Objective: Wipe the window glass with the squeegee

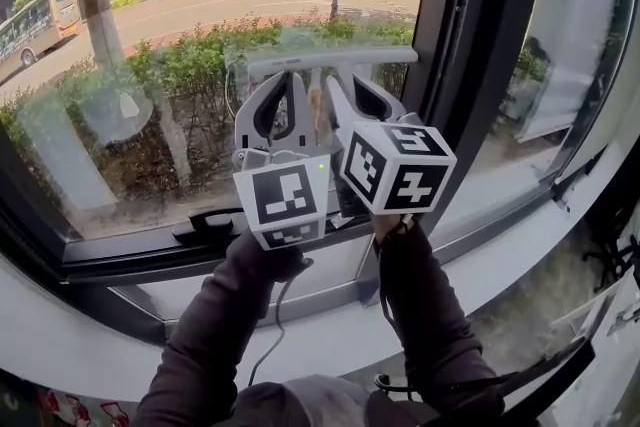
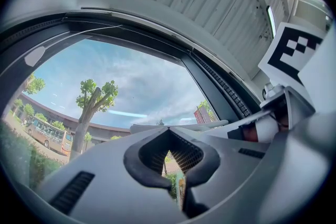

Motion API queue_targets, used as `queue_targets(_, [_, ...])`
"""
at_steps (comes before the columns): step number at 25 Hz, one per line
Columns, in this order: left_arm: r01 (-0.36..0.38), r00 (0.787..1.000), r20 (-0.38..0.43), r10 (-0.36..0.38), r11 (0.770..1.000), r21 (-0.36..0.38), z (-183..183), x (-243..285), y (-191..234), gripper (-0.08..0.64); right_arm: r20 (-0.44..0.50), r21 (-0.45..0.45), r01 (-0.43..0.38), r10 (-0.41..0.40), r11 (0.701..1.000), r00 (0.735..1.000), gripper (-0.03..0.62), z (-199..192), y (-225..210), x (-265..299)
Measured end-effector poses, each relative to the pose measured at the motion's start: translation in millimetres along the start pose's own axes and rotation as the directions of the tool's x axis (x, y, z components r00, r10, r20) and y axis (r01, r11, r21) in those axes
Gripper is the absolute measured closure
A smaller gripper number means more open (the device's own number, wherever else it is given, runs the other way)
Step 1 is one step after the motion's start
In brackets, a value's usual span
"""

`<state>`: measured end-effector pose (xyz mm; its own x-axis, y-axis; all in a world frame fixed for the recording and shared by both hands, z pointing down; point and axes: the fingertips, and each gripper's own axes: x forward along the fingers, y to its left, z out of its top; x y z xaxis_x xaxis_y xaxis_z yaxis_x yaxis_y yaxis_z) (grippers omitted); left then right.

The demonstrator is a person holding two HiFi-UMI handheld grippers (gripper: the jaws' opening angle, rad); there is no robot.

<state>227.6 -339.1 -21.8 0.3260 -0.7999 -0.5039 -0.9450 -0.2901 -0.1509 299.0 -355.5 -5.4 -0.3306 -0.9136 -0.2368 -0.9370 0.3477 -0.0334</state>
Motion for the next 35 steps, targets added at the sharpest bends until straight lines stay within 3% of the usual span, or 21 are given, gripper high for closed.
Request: queue_targets(35, [-0.022, 0.996, -0.084, 0.017, 0.998, -0.061, -59.0, -21.7, -3.2, 0.56, -0.091, 0.032, -0.039, 0.042, 0.999, 0.995, 0.514, -60.4, 1.8, -3.7])
